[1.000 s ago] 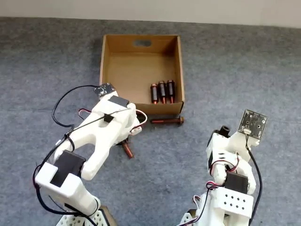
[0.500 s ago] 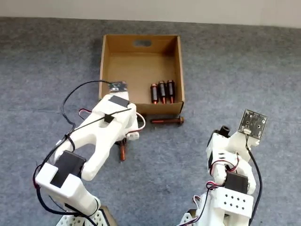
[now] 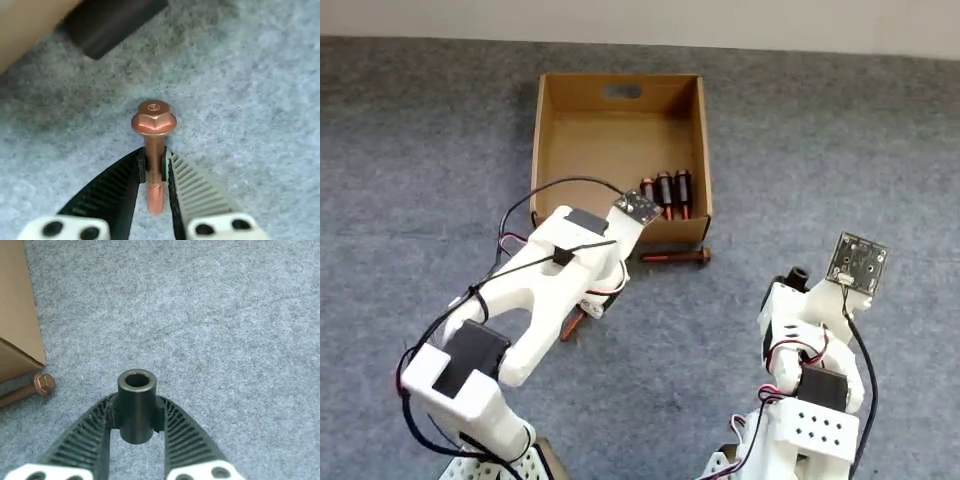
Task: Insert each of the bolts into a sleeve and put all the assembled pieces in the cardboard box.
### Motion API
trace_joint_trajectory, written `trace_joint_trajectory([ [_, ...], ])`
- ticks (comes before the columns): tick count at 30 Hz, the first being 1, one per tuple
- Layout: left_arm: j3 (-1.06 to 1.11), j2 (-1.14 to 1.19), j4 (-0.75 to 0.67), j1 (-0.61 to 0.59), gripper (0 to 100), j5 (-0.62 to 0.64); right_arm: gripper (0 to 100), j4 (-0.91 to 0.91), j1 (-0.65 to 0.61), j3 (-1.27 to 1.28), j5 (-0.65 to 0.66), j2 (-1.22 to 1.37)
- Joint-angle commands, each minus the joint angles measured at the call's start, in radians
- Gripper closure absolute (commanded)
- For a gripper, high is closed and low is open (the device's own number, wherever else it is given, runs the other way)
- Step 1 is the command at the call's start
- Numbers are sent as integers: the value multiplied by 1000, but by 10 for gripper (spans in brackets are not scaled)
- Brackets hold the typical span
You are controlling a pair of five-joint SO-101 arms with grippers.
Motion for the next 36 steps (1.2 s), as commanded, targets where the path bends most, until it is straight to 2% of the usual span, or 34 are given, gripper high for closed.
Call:
trace_joint_trajectory([
  [1,4,-51,-18,13,989,-8,993,-21,12,-7,-3,-10],
  [6,131,-245,-75,33,979,-11,993,-21,12,-7,-3,-10],
  [12,285,-378,-186,54,800,-6,993,-21,8,-7,-3,-10],
  [19,289,-378,-207,54,839,-6,993,-21,8,-7,-3,-10],
  [26,343,-378,-354,56,839,-6,993,-21,8,-7,-5,-8],
  [31,337,-366,-356,58,837,-5,993,-21,8,-7,-5,-8],
  [36,243,-234,-324,76,837,-5,993,-21,8,-7,-5,-8],
])
